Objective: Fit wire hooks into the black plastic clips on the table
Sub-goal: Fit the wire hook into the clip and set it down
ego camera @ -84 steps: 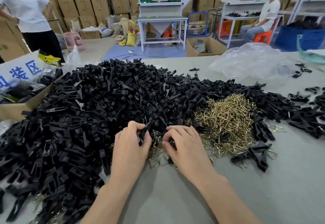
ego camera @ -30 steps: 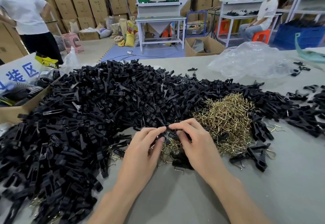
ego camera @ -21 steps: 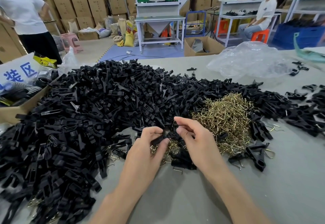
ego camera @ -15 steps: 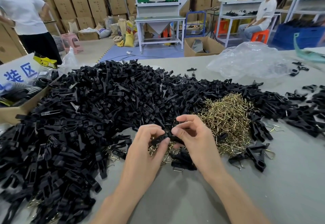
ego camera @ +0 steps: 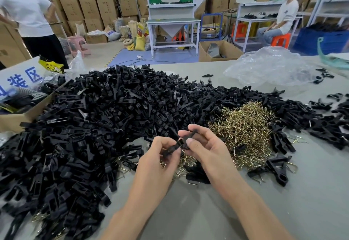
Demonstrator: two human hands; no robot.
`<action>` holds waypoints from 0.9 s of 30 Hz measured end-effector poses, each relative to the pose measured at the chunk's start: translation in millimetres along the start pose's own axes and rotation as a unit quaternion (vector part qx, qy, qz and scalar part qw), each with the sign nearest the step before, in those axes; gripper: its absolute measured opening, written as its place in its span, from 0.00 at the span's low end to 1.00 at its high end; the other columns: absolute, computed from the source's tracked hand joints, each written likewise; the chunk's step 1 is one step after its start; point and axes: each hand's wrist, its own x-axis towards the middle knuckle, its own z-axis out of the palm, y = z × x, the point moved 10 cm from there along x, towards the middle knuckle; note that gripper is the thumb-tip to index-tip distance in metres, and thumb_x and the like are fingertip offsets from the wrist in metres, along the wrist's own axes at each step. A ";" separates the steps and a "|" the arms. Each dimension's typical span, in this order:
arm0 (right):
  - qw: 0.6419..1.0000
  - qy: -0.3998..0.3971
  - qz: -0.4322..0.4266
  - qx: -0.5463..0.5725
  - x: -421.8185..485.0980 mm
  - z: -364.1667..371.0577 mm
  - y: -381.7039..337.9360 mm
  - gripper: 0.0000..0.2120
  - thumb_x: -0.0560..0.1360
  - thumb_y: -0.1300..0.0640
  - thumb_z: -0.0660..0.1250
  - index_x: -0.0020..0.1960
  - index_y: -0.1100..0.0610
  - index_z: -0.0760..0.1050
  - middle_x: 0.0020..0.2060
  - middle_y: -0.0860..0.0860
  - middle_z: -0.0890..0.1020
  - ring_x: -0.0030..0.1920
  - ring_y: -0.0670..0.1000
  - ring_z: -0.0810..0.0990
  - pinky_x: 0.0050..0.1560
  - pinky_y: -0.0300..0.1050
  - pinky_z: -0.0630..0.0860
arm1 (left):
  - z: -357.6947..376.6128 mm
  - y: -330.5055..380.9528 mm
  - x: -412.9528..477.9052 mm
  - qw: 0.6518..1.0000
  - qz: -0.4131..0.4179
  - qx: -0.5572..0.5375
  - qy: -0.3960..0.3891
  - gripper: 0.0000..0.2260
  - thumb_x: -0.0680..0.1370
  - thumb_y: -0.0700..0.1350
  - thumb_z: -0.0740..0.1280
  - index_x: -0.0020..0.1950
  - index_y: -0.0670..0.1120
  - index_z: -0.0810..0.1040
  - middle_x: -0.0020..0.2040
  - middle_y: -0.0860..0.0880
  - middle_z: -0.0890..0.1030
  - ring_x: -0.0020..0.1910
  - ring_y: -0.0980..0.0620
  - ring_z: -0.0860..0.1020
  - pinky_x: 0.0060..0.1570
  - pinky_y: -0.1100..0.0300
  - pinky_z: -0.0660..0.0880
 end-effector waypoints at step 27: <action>0.994 0.002 0.053 0.095 0.1 0.1 7.0 0.17 0.79 0.69 0.65 0.59 0.51 0.83 0.50 0.53 0.85 0.57 0.55 0.84 0.57 0.46 0.81 | -4.1 -19.8 1.7 0.972 -0.126 -0.192 0.049 0.07 0.81 0.48 0.66 0.52 0.59 0.82 0.42 0.50 0.84 0.39 0.48 0.79 0.38 0.59 0.77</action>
